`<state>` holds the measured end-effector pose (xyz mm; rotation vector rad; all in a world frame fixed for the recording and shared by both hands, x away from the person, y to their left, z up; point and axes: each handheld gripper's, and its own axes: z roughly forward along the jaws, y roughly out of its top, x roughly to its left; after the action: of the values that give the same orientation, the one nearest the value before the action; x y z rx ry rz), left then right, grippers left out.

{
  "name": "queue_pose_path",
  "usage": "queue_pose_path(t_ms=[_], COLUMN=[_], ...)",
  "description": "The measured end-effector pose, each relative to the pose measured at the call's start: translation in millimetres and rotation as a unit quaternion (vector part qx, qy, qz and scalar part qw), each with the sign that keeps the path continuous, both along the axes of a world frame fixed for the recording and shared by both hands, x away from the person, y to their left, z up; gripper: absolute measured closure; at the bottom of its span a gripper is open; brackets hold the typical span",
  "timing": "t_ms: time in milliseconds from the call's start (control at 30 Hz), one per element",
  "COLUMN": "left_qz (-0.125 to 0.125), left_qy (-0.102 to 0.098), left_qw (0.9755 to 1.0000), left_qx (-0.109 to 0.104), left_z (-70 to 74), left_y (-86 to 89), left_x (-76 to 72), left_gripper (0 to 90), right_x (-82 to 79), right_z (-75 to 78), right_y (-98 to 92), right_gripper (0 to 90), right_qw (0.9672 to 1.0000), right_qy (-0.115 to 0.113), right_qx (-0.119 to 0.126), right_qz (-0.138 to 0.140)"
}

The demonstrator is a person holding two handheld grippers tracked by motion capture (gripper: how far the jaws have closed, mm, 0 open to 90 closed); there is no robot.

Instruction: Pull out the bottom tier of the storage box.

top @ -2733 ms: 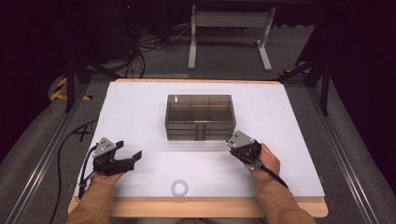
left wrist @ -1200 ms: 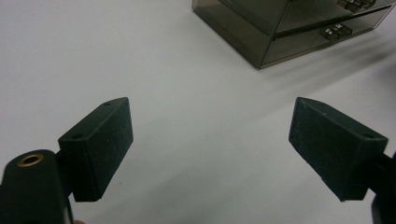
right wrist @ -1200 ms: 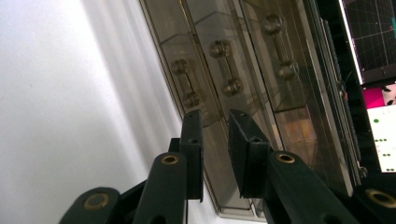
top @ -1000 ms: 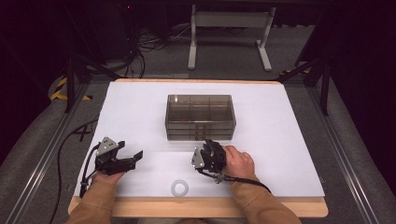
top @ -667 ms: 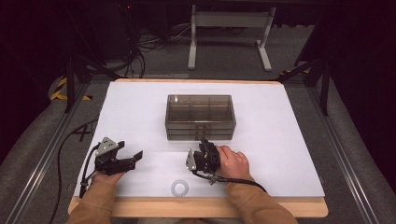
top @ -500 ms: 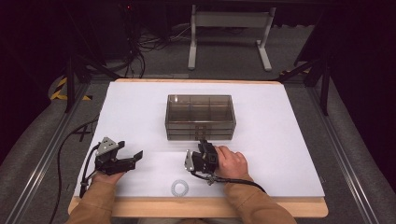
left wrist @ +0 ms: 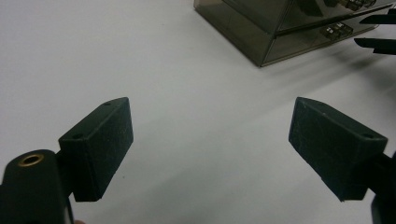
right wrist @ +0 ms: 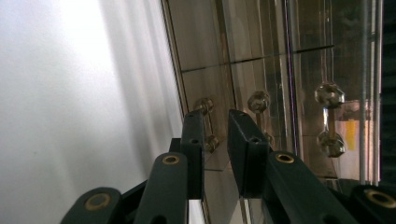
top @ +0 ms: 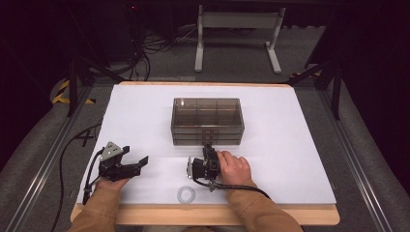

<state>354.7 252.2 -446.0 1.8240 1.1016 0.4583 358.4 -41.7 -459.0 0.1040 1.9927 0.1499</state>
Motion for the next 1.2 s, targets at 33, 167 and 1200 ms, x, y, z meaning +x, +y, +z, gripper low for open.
queue_pose_path(t_ms=[33,167,1200], left_qz=[0.0,0.0,-0.003], left_qy=[0.001,0.001,0.002], left_qw=[1.0,1.0,1.0], left_qx=[0.0,-0.001,-0.002], left_z=[0.0,-0.1,-0.3], left_y=[0.1,0.0,-0.3], left_x=[-0.1,0.0,0.1], left_gripper=[14.6,14.6,14.6], right_x=[0.6,3.3,13.0], right_z=[-1.6,-5.4,-31.8], right_y=[0.6,2.4,12.4], right_gripper=[76.5,76.6,78.5], right_qw=[1.0,0.9999,0.9945], right_qy=[-0.001,-0.009,-0.07], right_qx=[-0.002,-0.014,-0.074], right_qz=[-0.004,-0.003,-0.028])
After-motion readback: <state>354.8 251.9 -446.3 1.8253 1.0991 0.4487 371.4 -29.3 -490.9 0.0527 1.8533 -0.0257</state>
